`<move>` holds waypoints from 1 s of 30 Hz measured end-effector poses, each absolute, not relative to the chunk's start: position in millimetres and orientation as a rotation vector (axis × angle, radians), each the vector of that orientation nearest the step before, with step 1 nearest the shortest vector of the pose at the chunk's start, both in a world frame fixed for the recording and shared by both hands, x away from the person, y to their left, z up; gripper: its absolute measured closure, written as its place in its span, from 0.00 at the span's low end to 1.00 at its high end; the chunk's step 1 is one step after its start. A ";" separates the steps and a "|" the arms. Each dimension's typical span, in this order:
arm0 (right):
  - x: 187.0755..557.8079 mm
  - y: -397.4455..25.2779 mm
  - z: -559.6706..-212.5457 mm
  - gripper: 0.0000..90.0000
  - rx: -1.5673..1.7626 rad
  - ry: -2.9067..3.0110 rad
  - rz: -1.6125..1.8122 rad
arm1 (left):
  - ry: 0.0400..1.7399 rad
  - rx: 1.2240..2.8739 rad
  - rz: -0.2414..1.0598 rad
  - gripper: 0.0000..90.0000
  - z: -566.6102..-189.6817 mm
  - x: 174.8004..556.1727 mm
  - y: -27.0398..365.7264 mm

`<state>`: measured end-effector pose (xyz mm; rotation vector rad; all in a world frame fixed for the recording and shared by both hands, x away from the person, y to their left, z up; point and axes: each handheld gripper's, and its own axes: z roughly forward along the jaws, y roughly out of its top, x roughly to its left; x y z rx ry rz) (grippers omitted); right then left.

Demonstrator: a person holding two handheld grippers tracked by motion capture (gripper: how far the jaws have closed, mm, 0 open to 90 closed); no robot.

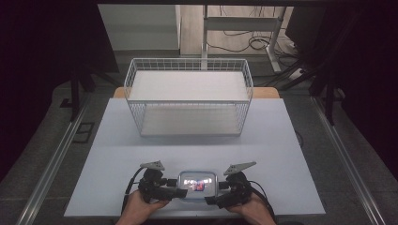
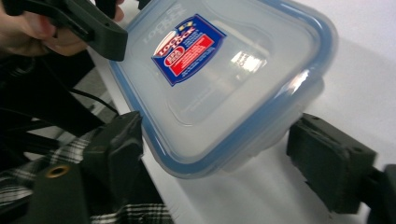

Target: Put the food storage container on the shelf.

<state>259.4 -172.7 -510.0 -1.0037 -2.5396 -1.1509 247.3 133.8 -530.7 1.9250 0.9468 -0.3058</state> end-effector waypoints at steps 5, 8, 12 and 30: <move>261.4 -187.0 -506.9 0.49 -1.022 -2.458 -1.224 | 0.926 1.873 -0.327 0.58 -530.9 240.5 143.4; 261.5 -191.8 -505.6 0.57 -1.010 -2.422 -1.243 | 0.910 1.853 -0.341 0.62 -531.7 237.5 147.4; 264.2 -198.0 -508.2 0.63 -1.049 -2.311 -1.259 | 0.908 1.820 -0.329 0.63 -532.8 235.8 148.6; 272.6 -198.2 -487.9 0.66 -1.075 -2.260 -1.423 | 0.890 1.764 -0.289 0.64 -510.3 254.1 155.0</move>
